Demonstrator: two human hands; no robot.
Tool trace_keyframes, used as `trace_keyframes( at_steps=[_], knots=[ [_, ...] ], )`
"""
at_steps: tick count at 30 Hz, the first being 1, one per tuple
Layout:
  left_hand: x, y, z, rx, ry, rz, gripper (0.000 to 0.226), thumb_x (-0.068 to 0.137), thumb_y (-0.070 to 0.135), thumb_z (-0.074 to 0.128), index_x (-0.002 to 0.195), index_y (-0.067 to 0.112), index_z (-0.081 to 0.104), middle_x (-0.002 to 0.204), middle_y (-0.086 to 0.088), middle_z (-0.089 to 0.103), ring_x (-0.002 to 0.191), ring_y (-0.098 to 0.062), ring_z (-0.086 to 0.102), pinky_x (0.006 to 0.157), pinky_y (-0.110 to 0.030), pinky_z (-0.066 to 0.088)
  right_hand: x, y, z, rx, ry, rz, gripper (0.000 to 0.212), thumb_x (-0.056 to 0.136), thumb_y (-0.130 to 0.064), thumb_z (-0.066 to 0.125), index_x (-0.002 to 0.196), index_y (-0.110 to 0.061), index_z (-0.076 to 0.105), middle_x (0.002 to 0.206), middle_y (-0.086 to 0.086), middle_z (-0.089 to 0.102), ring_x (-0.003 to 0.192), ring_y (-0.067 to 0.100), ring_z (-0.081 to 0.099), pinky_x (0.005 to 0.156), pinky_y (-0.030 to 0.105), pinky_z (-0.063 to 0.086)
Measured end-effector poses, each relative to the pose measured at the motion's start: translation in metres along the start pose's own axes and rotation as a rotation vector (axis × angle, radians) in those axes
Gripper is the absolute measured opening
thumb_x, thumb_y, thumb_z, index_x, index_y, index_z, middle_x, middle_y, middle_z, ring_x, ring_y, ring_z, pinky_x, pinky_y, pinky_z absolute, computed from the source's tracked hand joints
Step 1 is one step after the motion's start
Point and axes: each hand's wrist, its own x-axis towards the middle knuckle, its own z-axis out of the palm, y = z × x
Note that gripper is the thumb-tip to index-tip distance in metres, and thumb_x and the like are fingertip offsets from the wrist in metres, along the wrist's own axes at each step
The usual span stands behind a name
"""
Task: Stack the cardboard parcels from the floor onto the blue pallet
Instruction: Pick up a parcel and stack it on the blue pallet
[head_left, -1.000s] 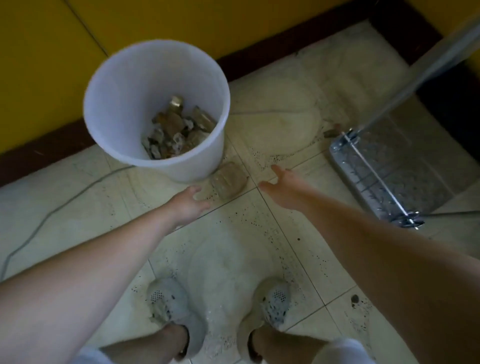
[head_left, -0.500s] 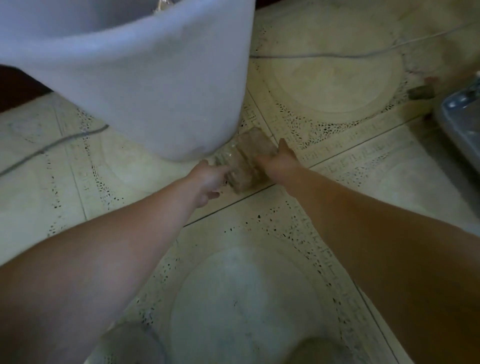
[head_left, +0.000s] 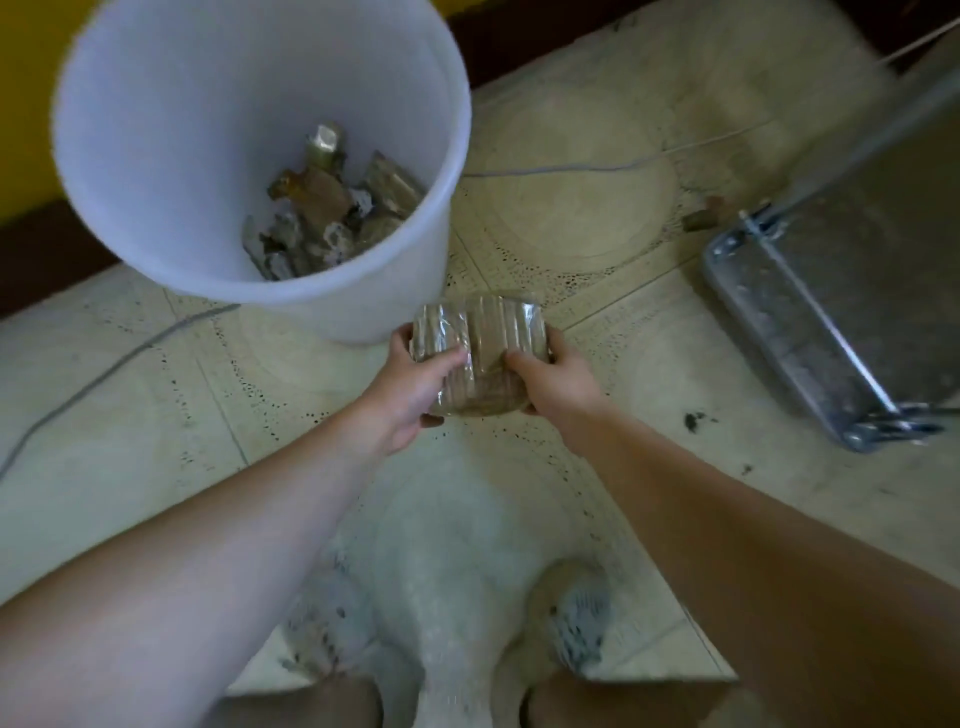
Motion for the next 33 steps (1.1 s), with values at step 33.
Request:
trace_keyframes(
  at_steps=[33],
  knots=[
    [-0.762, 0.148, 0.187, 0.610, -1.180, 0.598, 0.051, 0.082, 0.044, 0.068, 0.123, 0.032, 0.039, 0.109, -0.004, 0.066, 0.084, -0.020, 0.071, 0.063, -0.038, 0.058, -0.835, -0.104, -0.250, 0.261, 0.984, -0.261, 0.027, 0.093, -0.050, 0.051, 0.115, -0.035, 0.052, 0.098, -0.005, 0.069, 0.082, 0.015, 0.069, 0.061, 0.036, 0.059]
  ],
)
